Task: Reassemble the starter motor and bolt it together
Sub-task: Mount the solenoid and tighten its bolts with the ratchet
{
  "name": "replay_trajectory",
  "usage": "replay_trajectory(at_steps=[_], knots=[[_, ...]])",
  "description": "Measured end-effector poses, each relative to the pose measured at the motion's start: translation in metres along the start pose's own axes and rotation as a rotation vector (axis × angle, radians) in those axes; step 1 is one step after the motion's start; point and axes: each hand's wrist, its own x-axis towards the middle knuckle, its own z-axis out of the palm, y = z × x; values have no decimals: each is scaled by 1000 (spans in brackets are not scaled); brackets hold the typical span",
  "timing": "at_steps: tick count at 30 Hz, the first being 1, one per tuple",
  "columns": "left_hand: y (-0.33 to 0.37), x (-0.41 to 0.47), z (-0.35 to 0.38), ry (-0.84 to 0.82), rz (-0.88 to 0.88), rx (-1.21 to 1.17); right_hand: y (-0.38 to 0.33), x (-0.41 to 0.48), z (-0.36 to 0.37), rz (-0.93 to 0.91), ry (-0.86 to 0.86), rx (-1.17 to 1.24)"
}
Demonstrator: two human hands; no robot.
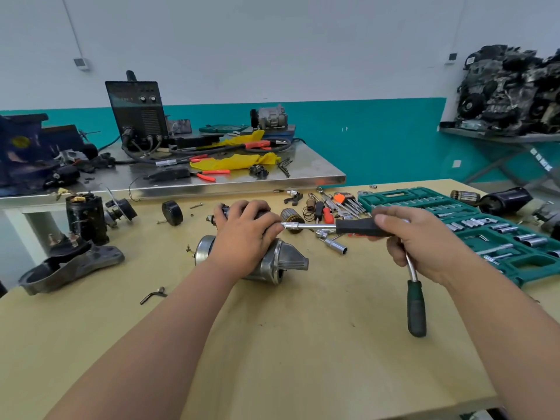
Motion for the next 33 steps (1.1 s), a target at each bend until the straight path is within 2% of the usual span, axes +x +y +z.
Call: replay_trajectory(at_steps=[3, 8, 11, 13, 16, 18, 22, 24, 26, 29, 31, 33], knots=[[-1, -2, 2, 19, 9, -27, 1, 3, 6, 69, 60, -17], [1, -6, 1, 91, 14, -52, -6, -1, -5, 38, -85, -1], [2, -7, 0, 72, -2, -82, -7, 4, 2, 111, 13, 59], [0, -10, 0, 86, 18, -97, -9, 3, 3, 151, 11, 49], [0, -11, 0, 129, 20, -127, -10, -1, -5, 62, -98, -61], [2, -11, 0, 134, 3, -145, -10, -2, -4, 41, -91, -57], [1, -9, -1, 130, -49, -201, -6, 0, 2, 222, -47, 58], [0, -8, 0, 131, -93, -283, -4, -2, -1, 169, -90, 0], [-2, -7, 0, 150, -97, -311, -6, -6, -5, 39, -101, -60], [-4, -6, -2, 149, -115, -373, -7, -1, 0, 3, -18, -50], [-4, -7, -1, 138, -87, -319, -9, 3, 4, 124, 48, 17], [-3, -8, 0, 156, -32, -212, -11, 2, 0, 130, -21, -9]])
